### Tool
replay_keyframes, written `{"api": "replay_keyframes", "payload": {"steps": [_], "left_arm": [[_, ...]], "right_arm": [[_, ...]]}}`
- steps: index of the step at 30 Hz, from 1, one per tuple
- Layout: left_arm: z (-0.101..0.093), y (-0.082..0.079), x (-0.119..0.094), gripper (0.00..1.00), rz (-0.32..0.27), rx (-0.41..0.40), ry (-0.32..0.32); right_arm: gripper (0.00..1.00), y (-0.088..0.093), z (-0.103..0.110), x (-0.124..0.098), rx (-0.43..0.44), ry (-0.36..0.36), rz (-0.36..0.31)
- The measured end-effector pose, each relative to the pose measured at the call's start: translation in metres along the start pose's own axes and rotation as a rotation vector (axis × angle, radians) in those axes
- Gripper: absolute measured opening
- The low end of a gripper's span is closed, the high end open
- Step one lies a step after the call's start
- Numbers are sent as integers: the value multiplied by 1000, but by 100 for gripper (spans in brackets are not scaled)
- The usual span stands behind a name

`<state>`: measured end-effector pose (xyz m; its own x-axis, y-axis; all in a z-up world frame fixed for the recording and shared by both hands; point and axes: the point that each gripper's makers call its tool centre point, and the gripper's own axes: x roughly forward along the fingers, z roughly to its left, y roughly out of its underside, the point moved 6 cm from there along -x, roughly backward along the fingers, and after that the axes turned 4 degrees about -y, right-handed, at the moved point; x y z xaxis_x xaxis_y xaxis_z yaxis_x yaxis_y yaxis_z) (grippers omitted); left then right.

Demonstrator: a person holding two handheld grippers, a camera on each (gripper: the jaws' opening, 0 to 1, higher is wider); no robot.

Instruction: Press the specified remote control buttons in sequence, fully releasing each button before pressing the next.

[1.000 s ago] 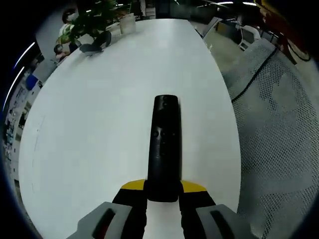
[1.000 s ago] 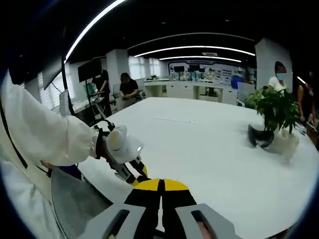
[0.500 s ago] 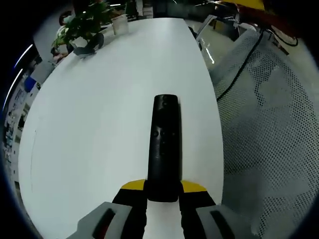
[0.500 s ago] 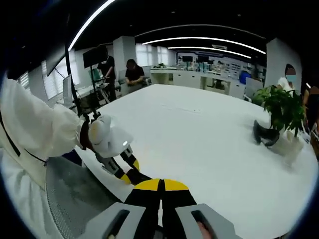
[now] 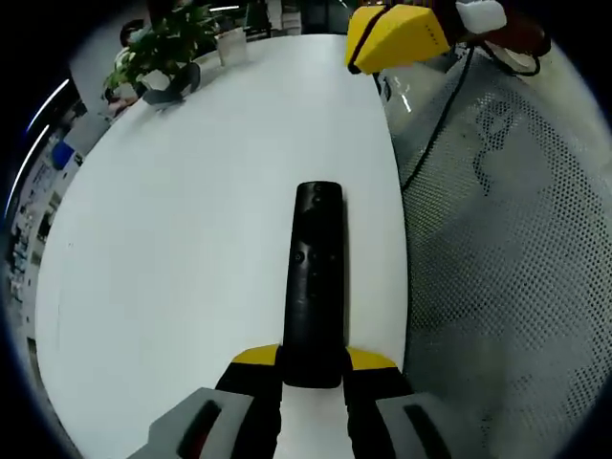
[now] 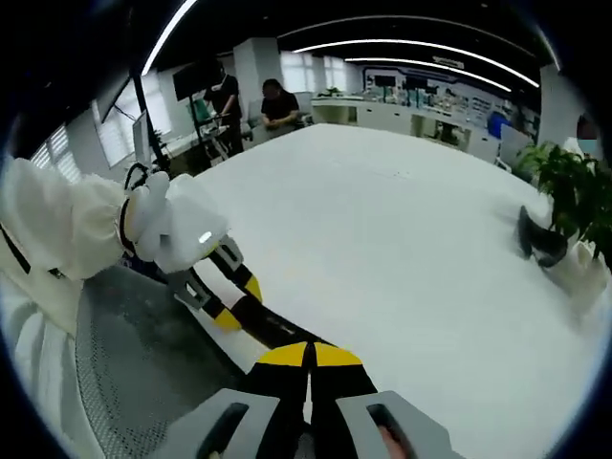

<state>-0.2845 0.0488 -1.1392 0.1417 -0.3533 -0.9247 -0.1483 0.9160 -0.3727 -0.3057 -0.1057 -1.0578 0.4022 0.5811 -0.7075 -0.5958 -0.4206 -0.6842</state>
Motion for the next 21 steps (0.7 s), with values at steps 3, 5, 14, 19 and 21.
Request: {"api": "replay_keyframes", "payload": {"steps": [3,5,14,19,21], "left_arm": [[-3,-1,0,23,2,-14,-10],[-7,-1,0,23,2,-23,-13],[-16,0,-1,23,-18,-42,-17],[-18,1,-1,23,-47,-58,-18],[-18,2,-1,23,-55,-61,-18]], "right_arm": [[0,6,-4,8,-21,-3,31],[0,11,-6,15,-45,-21,52],[0,28,-15,42,-143,-79,198],[0,35,-17,51,-157,-75,242],[0,37,-20,55,-150,-72,259]]}}
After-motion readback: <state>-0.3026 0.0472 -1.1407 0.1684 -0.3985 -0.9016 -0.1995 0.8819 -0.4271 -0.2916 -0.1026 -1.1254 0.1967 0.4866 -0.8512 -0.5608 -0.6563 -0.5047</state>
